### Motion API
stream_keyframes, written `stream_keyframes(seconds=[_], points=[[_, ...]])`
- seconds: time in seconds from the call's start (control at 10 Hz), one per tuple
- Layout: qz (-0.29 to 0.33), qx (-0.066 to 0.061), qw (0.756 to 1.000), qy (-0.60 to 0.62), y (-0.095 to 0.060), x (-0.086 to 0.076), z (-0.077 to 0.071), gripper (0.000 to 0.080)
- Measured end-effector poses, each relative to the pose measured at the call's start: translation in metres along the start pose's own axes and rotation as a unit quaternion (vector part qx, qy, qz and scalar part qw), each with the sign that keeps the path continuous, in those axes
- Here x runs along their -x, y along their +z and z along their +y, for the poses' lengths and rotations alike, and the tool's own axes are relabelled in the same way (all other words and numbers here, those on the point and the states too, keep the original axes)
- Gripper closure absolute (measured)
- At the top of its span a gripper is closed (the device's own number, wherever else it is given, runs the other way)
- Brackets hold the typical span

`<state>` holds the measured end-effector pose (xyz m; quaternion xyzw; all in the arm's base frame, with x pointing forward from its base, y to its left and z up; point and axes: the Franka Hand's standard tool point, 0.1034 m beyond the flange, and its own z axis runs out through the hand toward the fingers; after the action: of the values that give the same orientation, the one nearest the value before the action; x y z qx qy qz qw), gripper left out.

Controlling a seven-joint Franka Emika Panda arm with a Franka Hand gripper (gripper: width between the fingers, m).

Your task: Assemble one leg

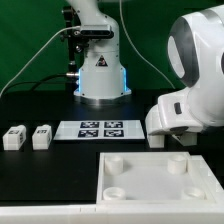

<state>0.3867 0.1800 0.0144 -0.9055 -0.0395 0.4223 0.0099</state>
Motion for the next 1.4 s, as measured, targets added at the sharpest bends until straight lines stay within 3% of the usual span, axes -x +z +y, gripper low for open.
stream_keyframes(seconds=[0.1, 0.9, 1.1, 1.3, 1.4], points=[[0.0, 0.0, 1.0, 0.0, 0.0, 0.0, 0.0, 0.0509], [0.004, 0.001, 1.0, -0.005, -0.005, 0.0, 0.004, 0.0509], [0.015, 0.002, 1.0, -0.017, -0.027, 0.01, 0.009, 0.0509], [0.041, 0.0, 0.999, -0.033, -0.069, 0.026, 0.021, 0.0509], [0.088, -0.005, 0.995, -0.043, -0.093, 0.03, 0.03, 0.0509]])
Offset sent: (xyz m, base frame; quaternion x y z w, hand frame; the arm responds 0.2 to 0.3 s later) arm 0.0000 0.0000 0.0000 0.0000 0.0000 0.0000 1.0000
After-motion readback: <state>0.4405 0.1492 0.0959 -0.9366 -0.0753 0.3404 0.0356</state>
